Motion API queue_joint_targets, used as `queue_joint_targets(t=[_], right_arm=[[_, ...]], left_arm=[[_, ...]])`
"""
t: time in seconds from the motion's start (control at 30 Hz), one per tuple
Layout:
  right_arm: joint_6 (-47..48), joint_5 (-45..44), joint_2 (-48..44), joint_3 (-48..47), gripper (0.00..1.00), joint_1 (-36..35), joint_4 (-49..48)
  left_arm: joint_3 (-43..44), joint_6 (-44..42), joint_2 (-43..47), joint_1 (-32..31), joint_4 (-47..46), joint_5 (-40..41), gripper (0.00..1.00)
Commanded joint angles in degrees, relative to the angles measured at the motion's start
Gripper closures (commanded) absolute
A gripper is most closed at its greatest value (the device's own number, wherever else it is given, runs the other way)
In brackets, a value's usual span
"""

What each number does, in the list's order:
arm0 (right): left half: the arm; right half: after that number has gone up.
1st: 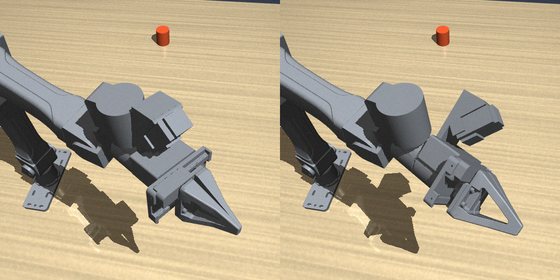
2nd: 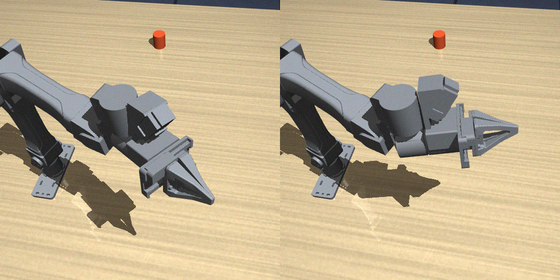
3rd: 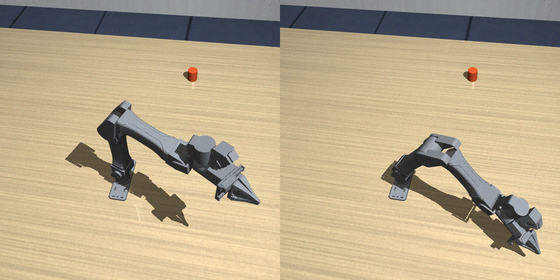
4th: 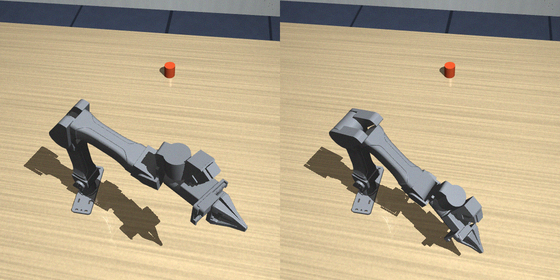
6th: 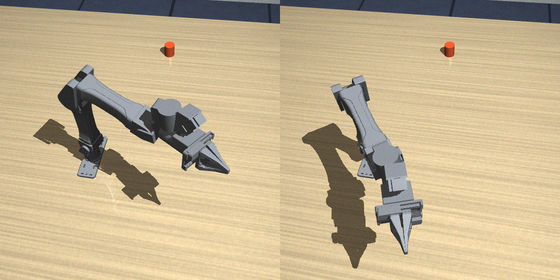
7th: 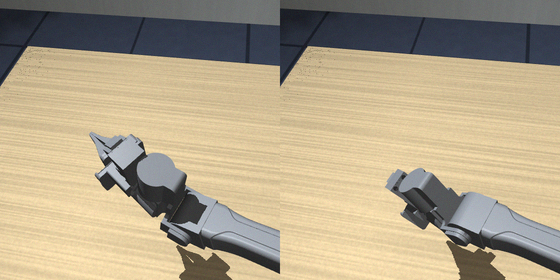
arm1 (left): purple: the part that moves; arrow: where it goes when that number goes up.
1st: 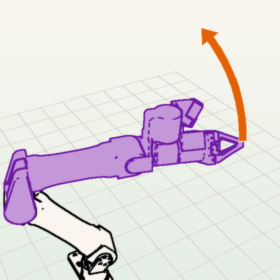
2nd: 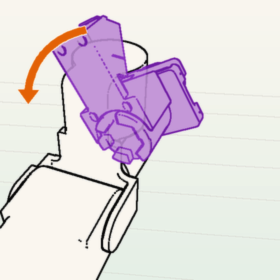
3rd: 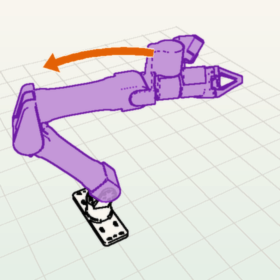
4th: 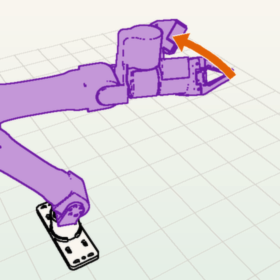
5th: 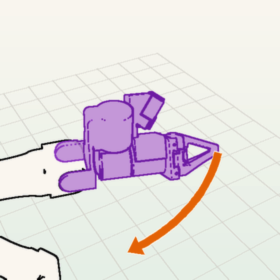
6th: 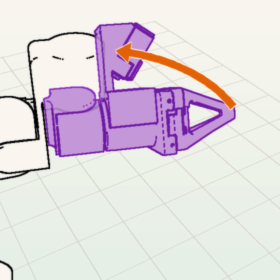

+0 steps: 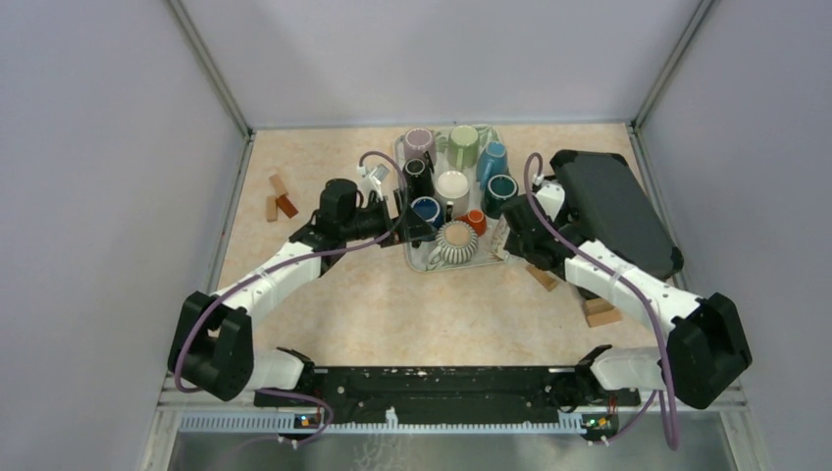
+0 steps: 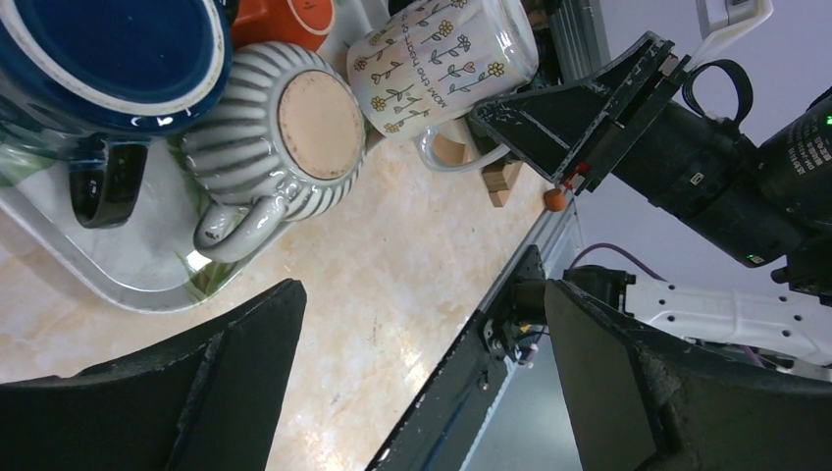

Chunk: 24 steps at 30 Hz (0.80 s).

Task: Turn the mug right side up
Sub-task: Turn over the cup on the tray.

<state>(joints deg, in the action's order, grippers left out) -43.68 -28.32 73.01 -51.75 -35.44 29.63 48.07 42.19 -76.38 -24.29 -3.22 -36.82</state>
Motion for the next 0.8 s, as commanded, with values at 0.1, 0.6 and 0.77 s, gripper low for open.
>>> queue_joint_targets(t=[0.1, 0.6, 0.77], right_arm=[[-3.67, -0.68, -5.96, -1.05, 1.00, 0.56, -7.65], [-5.56, 3.82, -12.61, -7.36, 1.00, 0.60, -8.37], [-5.47, 8.27, -11.48, -12.00, 1.00, 0.55, -12.32]], left_arm=[[-2.76, 6.32, 0.50, 0.26, -9.07, -3.61, 0.01], [-5.89, 18.09, 0.74, 0.29, -21.08, -7.06, 0.02], [-5.35, 23.82, -0.64, 0.39, -26.51, -7.24, 0.02]])
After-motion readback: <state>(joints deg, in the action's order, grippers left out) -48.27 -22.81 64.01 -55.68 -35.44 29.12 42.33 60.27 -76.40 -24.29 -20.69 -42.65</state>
